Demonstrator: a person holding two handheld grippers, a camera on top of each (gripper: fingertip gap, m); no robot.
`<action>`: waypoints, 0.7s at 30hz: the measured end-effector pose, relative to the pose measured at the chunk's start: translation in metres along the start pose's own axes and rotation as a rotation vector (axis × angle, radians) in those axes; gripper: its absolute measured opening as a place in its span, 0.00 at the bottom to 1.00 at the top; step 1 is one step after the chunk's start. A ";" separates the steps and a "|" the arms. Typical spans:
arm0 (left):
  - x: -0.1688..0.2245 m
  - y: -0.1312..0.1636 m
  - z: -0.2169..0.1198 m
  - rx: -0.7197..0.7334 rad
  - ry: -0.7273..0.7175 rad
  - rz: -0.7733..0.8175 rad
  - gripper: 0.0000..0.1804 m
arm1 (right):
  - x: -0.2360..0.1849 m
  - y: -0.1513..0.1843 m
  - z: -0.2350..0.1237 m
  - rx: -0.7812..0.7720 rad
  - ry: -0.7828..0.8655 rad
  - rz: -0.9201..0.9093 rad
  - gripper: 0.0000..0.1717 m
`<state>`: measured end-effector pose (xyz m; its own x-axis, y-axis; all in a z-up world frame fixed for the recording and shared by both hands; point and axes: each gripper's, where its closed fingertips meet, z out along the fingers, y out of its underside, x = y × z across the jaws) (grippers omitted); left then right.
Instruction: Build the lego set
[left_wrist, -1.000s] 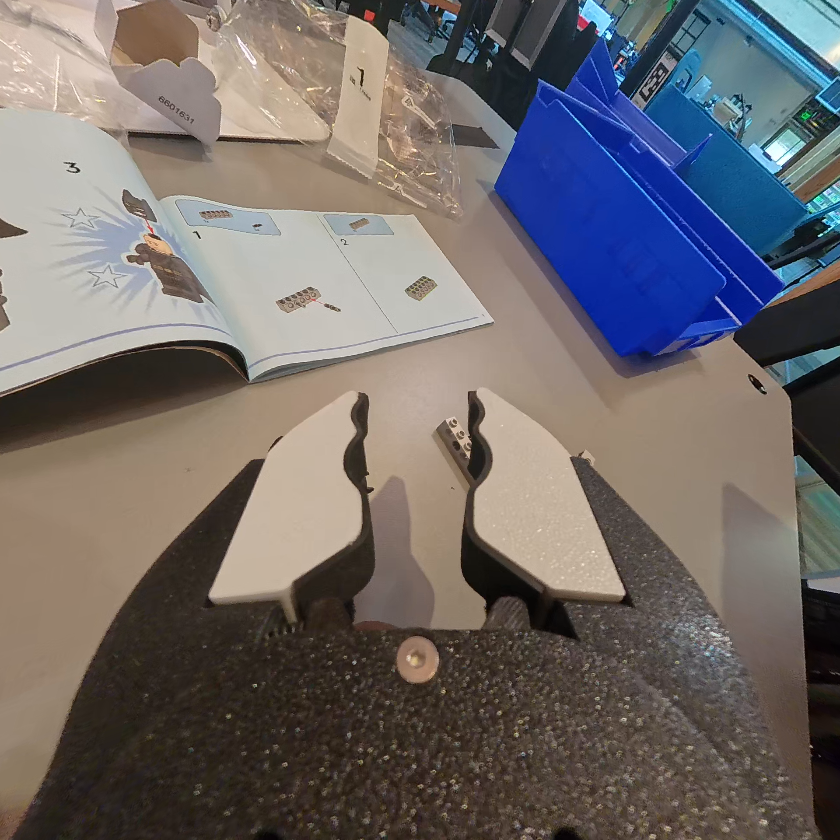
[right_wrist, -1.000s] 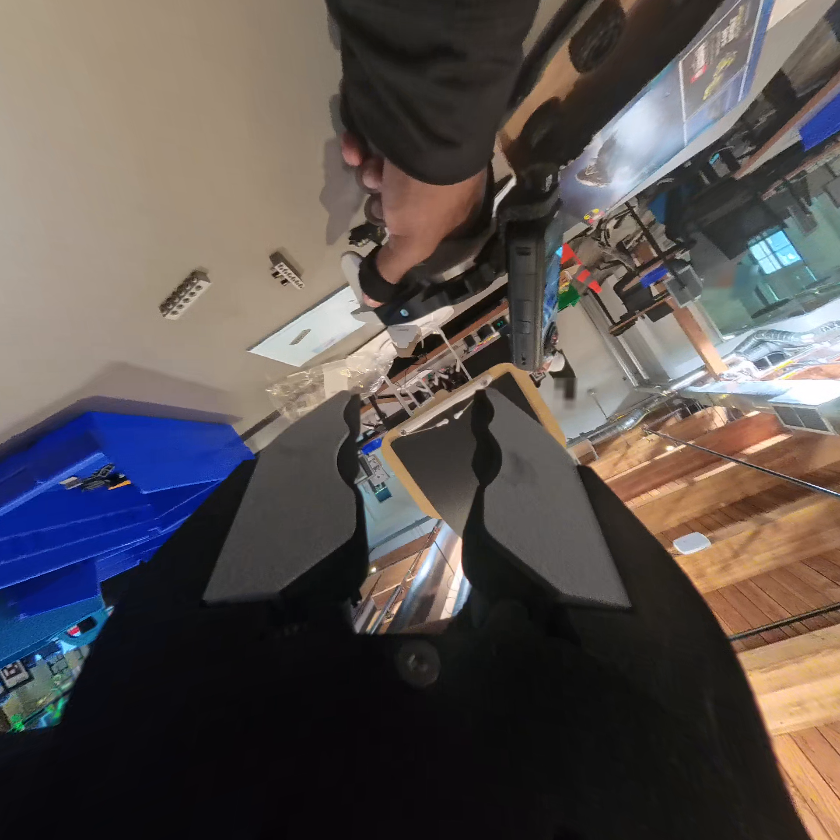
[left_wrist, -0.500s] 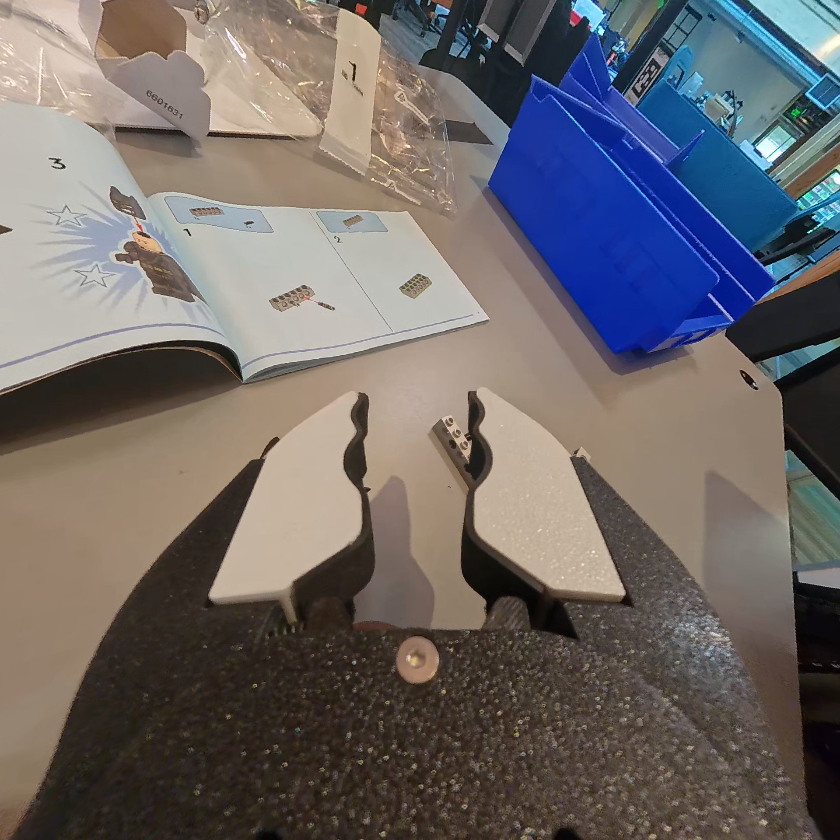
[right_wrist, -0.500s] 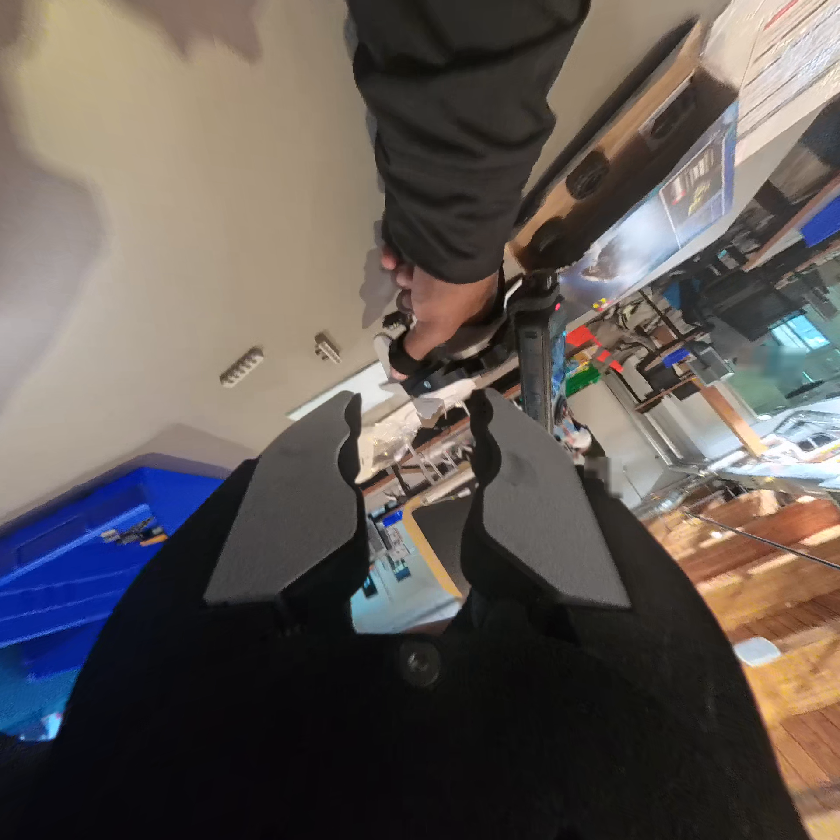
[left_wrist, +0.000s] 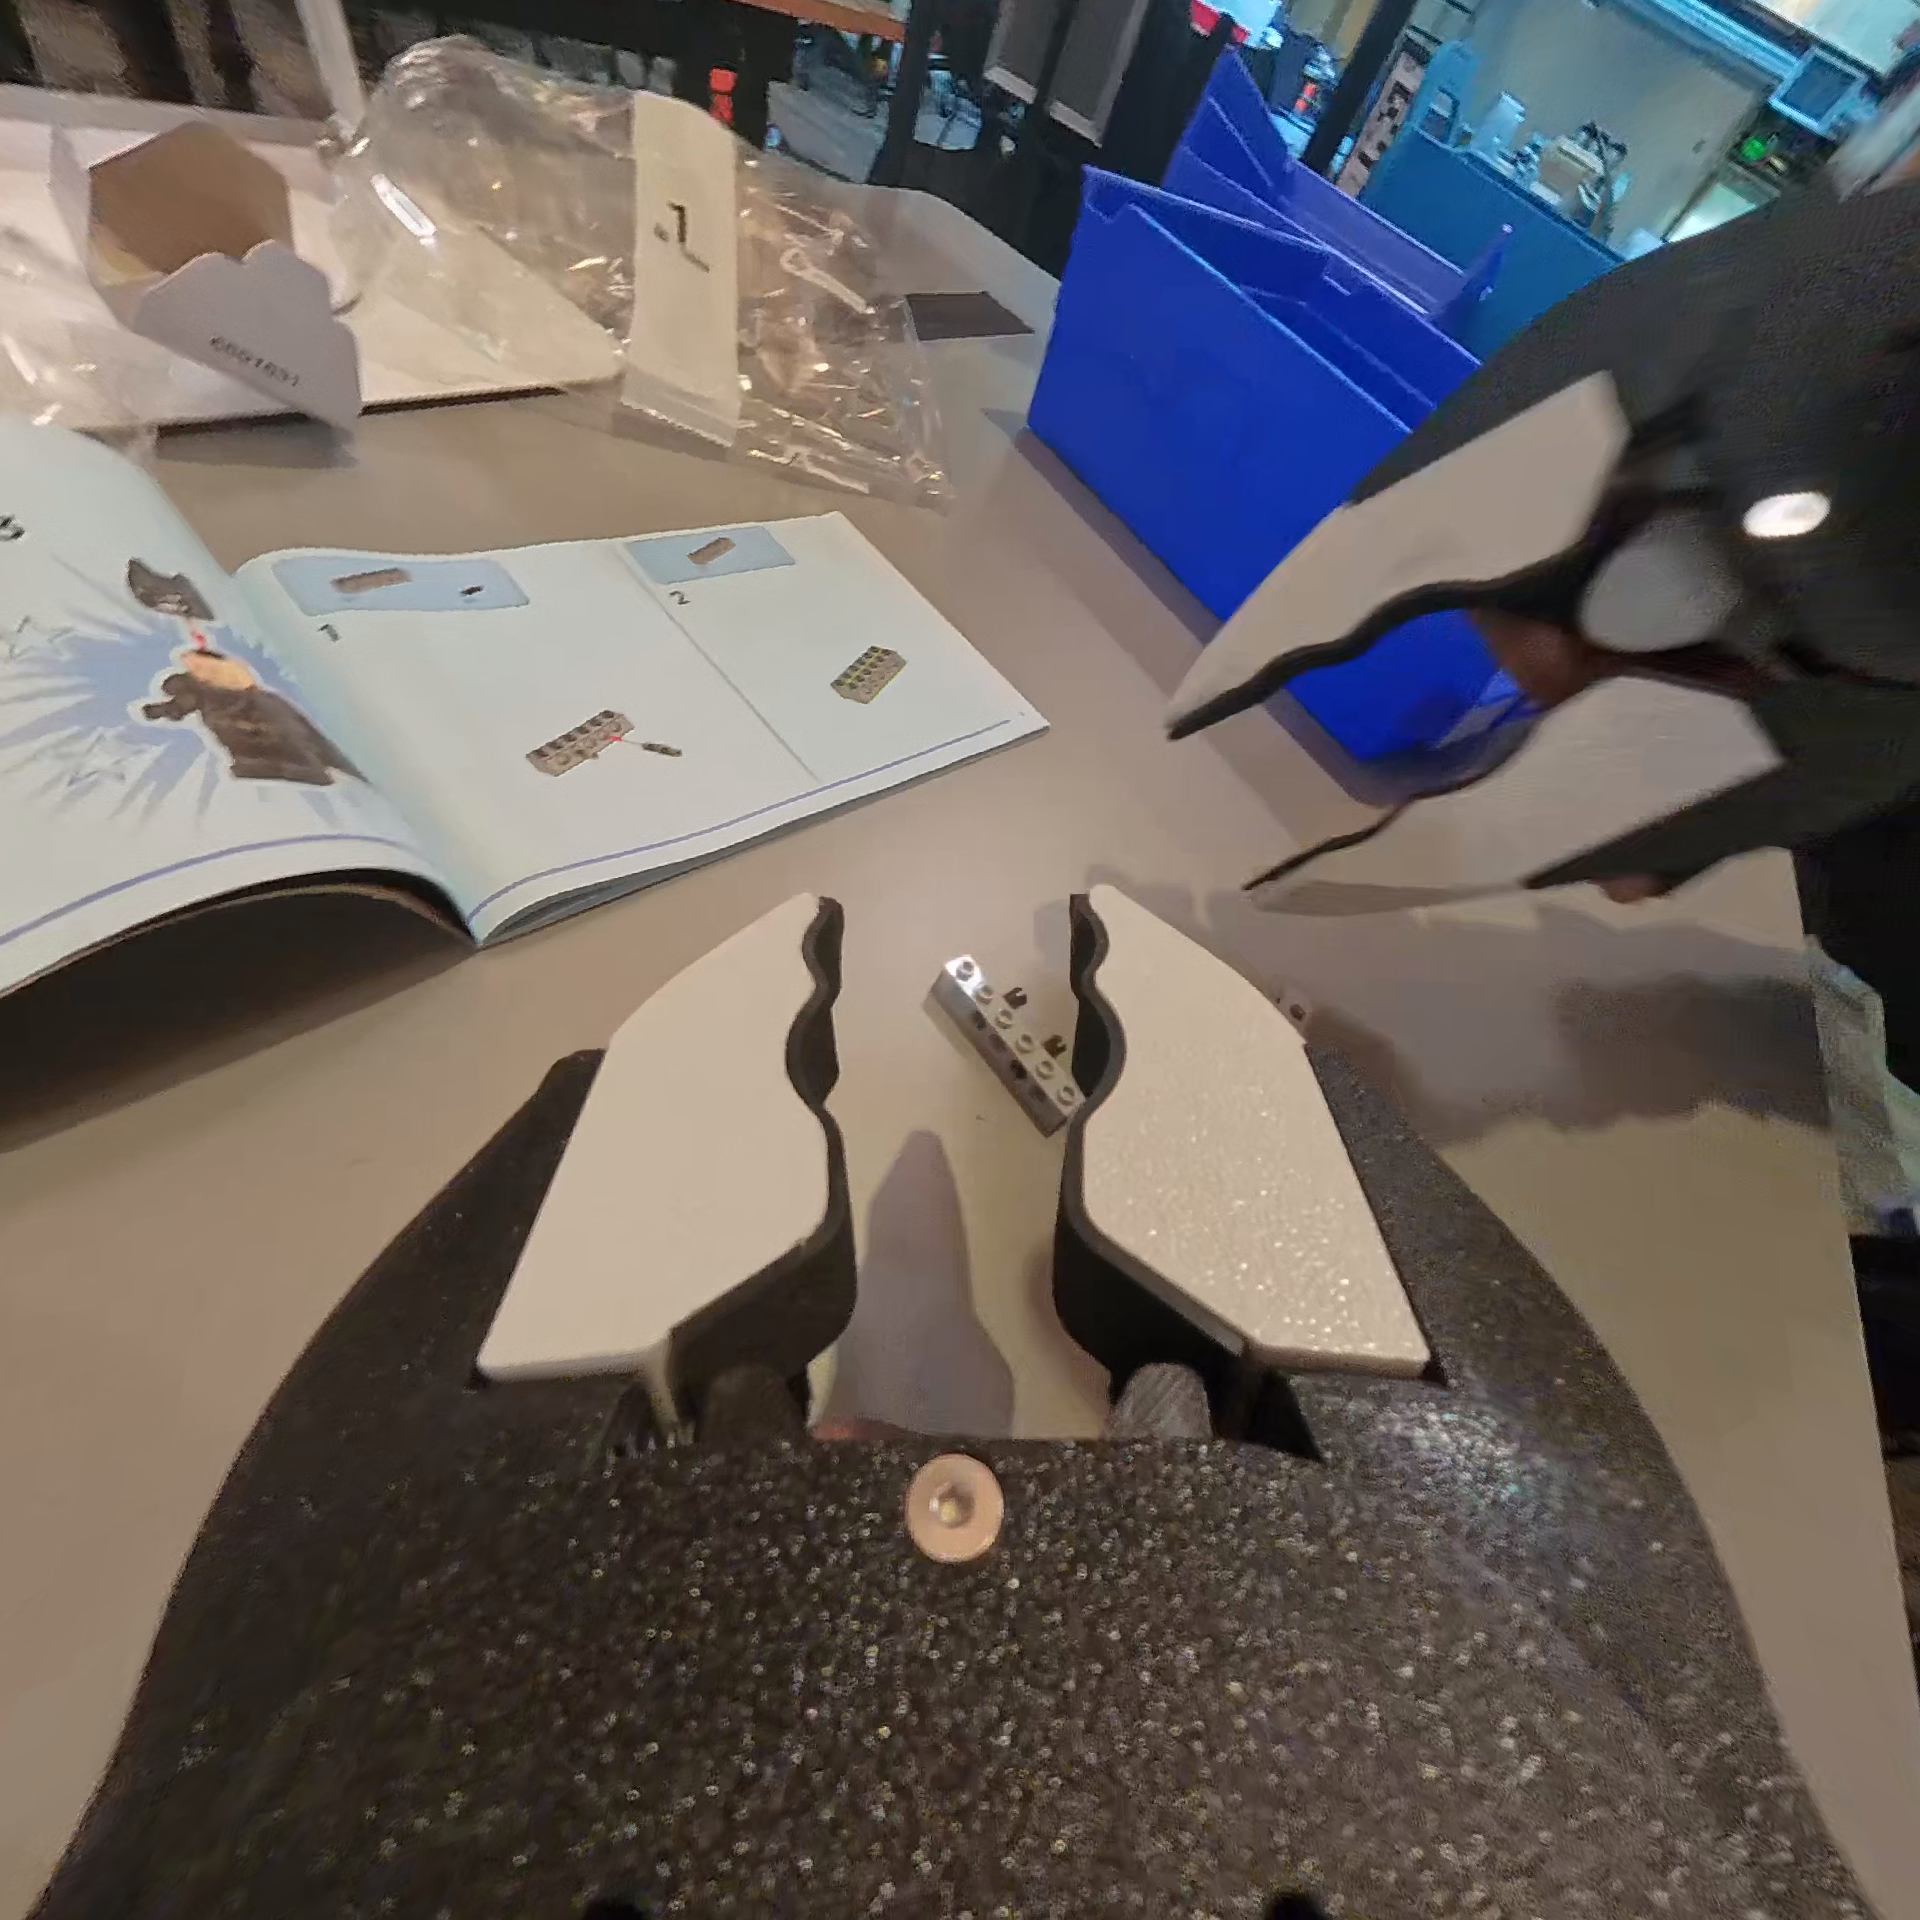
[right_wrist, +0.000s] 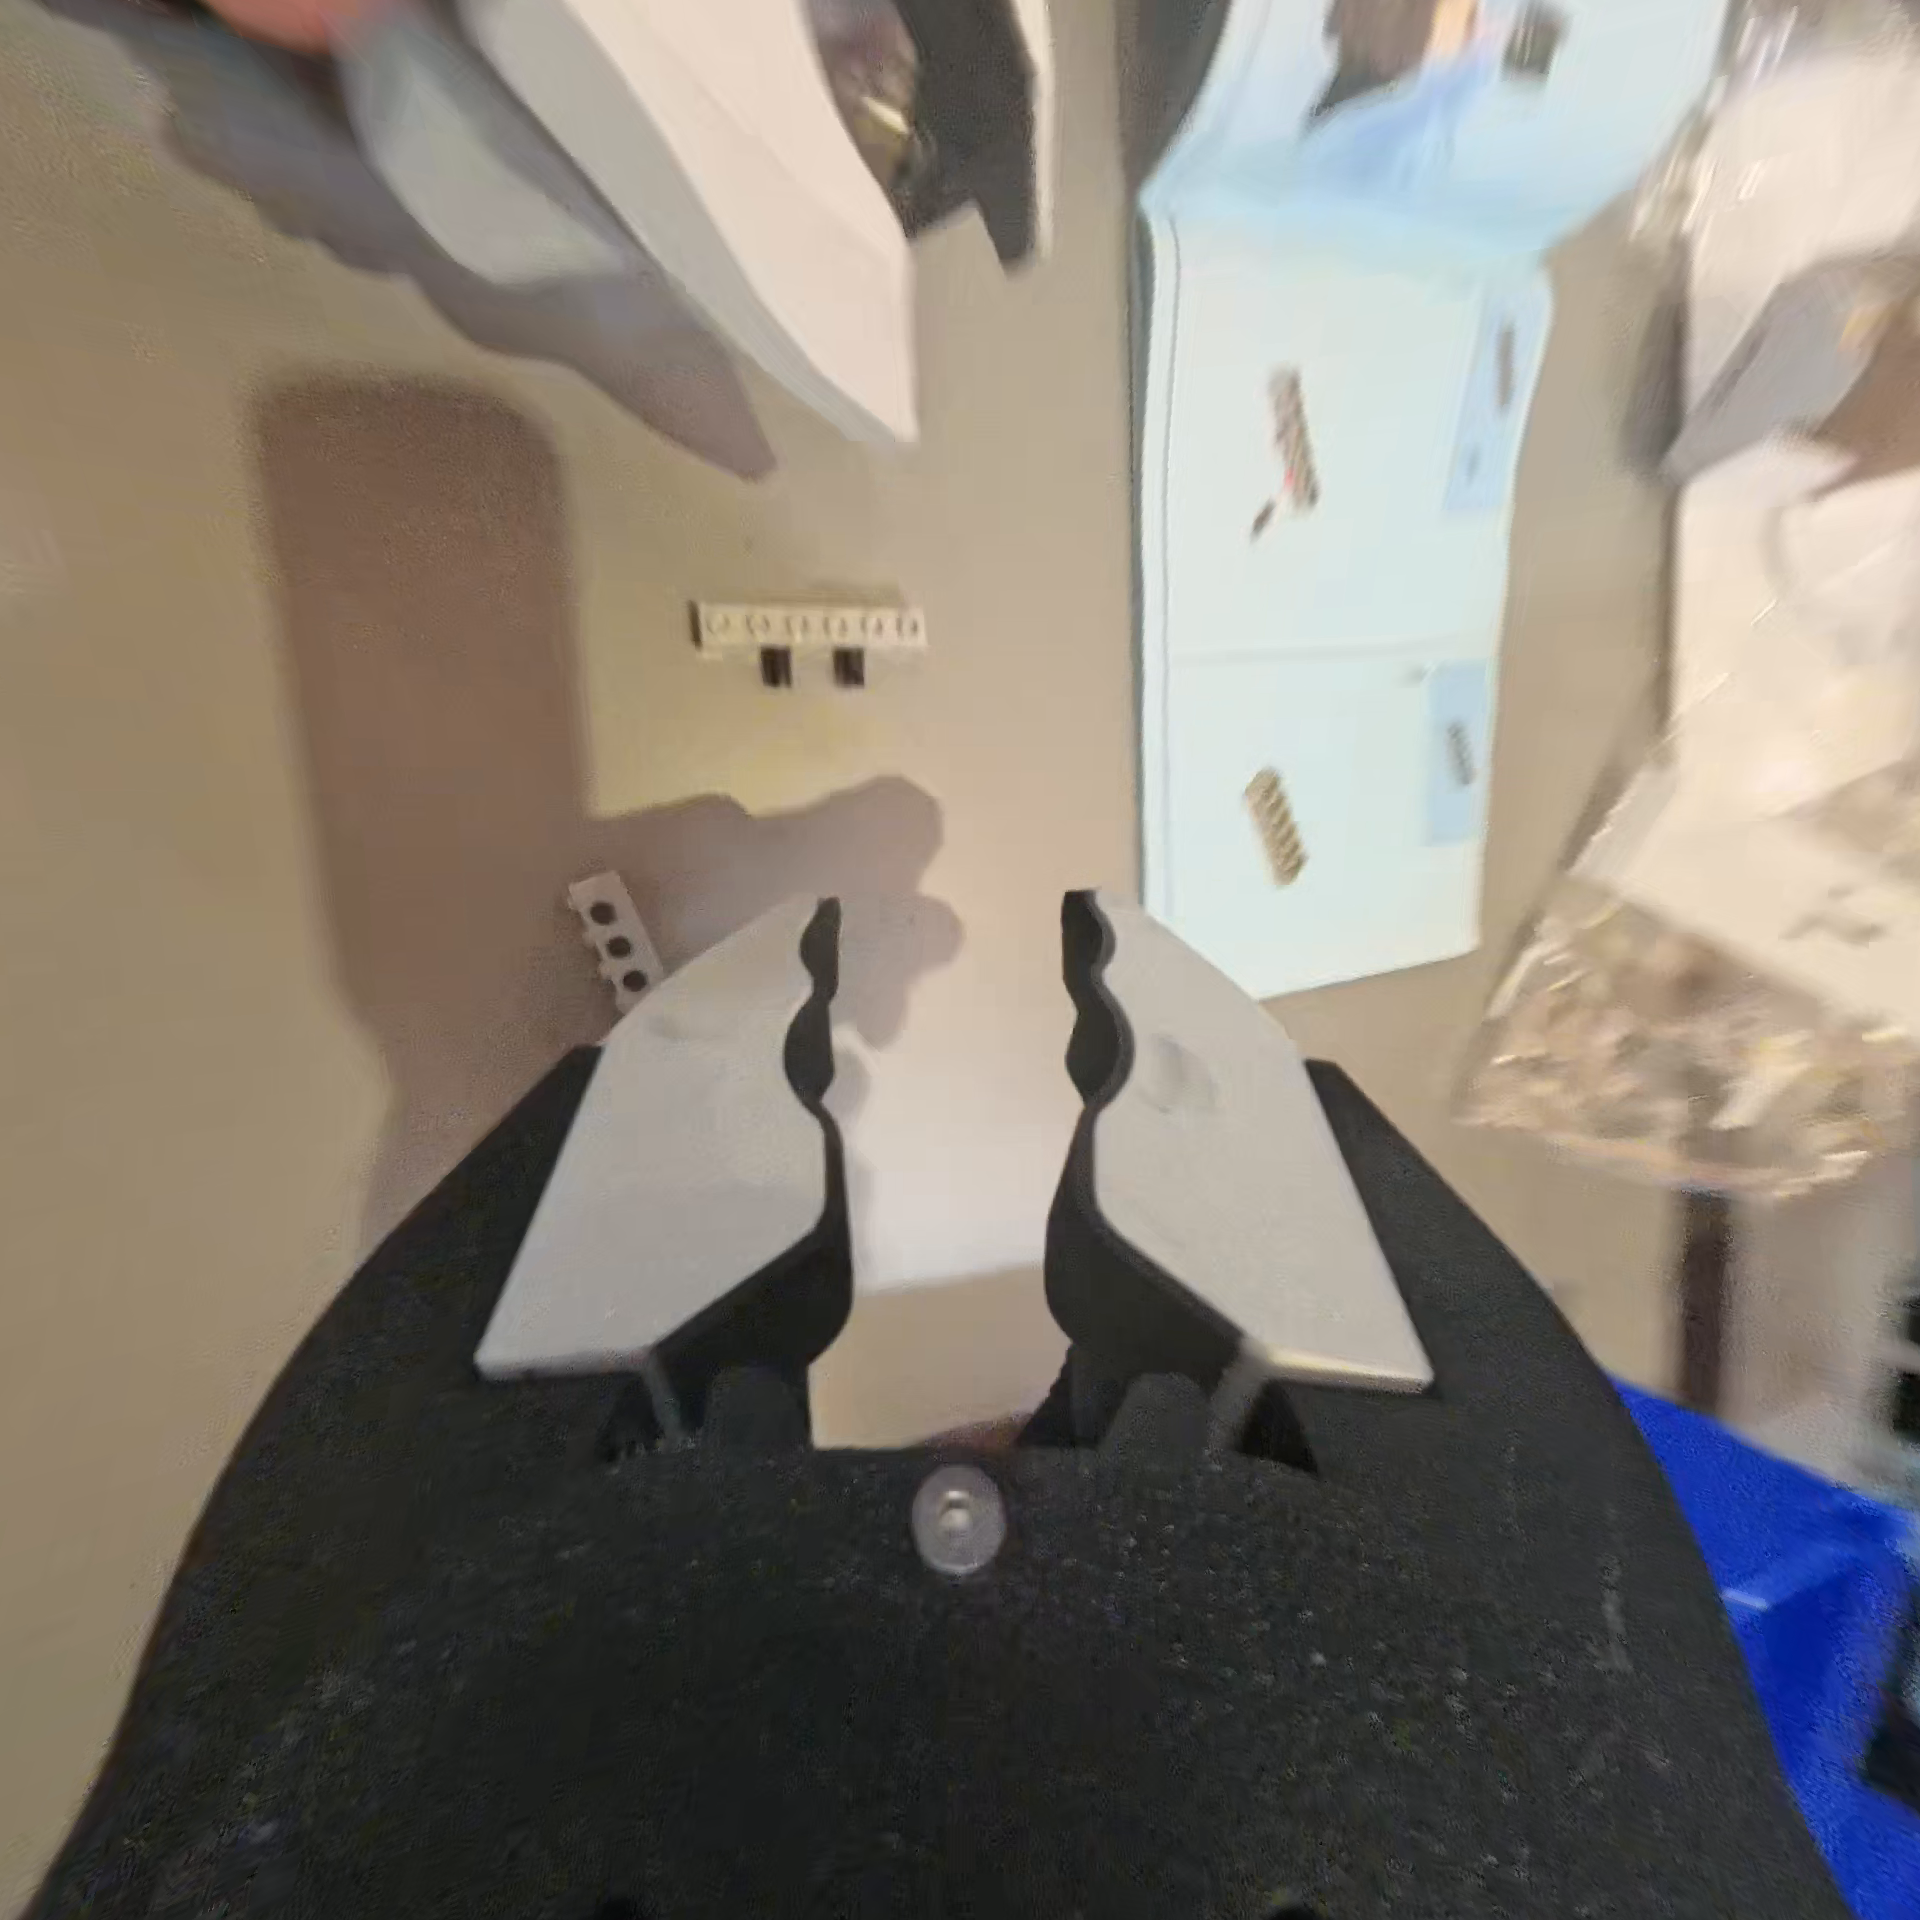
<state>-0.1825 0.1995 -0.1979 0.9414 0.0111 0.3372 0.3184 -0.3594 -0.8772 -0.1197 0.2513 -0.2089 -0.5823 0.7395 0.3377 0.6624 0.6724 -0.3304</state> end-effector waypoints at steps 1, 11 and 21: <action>0.004 0.000 0.000 -0.002 0.012 0.025 0.24 | -0.002 0.010 0.006 0.037 -0.022 0.058 0.25; 0.059 0.019 0.009 -0.097 0.187 0.240 0.24 | -0.047 0.049 0.013 0.268 -0.174 0.341 0.23; 0.069 0.029 0.012 -0.146 0.232 0.245 0.24 | -0.067 0.040 0.017 0.245 -0.250 0.201 0.21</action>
<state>-0.1071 0.2006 -0.2043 0.9322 -0.2976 0.2061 0.0515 -0.4546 -0.8892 -0.0625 0.2292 -0.2599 -0.5692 0.8217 0.0299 0.6603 0.4784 -0.5789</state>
